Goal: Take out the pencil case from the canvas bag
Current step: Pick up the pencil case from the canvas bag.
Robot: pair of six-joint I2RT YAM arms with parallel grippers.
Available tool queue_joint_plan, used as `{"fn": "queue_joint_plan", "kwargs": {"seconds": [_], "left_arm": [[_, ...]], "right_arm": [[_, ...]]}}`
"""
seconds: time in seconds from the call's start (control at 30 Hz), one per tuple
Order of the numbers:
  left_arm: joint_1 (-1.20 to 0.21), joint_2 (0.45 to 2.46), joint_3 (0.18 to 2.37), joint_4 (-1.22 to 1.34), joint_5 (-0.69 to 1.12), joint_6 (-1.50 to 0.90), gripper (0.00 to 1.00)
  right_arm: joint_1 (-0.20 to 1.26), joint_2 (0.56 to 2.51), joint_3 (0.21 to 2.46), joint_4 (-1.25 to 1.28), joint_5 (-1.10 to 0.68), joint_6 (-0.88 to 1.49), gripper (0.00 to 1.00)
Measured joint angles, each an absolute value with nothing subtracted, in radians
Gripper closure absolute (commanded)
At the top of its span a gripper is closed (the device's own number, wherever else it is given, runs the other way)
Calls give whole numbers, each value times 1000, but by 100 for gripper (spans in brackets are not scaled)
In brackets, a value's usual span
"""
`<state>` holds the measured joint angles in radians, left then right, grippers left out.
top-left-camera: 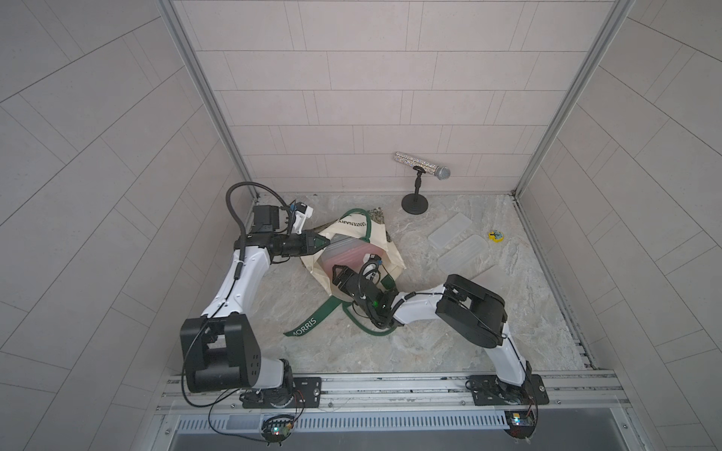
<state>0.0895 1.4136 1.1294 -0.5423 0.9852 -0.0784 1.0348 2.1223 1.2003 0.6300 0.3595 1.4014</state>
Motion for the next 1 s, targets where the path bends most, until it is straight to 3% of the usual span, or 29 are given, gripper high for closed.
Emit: {"fn": "queue_joint_plan", "kwargs": {"seconds": [1.0], "left_arm": [[95, 1413, 1110, -521, 1047, -88, 100]], "right_arm": [[953, 2244, 1323, 588, 261, 1630, 13]]}}
